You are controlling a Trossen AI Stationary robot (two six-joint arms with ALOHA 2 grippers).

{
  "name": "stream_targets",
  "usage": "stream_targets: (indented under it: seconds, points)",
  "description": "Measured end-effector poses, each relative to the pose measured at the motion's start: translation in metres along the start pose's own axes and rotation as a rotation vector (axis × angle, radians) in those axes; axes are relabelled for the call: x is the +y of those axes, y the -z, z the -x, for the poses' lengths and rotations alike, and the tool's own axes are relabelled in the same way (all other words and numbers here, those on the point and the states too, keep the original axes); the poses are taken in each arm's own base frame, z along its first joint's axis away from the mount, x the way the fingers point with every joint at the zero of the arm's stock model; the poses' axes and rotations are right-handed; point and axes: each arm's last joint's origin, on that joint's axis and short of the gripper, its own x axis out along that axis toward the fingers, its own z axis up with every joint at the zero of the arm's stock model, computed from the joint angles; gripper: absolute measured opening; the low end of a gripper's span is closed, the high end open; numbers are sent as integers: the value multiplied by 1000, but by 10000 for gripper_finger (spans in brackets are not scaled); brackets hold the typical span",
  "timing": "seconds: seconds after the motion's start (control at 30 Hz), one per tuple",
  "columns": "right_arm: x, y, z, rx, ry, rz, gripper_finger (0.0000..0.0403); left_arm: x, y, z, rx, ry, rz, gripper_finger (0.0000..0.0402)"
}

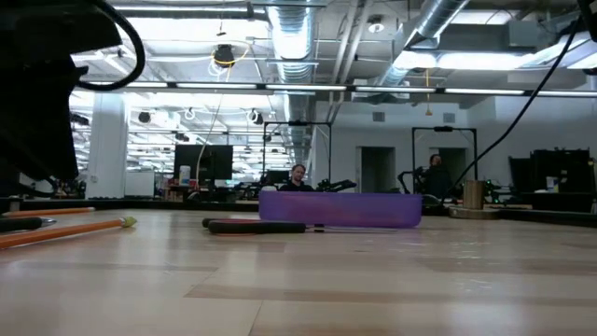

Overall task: Pick & place school supplies into a supply box
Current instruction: Put the bottom orange pencil into the pencil box

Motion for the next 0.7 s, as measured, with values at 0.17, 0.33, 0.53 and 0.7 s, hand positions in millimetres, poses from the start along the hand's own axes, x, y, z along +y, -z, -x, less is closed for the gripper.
stream_targets:
  seconds: [0.17, 0.33, 0.53, 0.7]
  points:
    - [0, 0, 0, 0, 0, 0, 0, -3, -3, -3, 9, 8, 13, 152]
    - [0, 0, 0, 1, -2, 0, 0, -6, -9, -6, -15, 7, 25, 155]
    - [1, 0, 0, 9, -21, 0, 0, -4, -12, -13, -68, 11, 60, 154]
    - [1, 0, 0, 10, -24, -5, 0, 2, -8, -23, -77, 1, 106, 153]
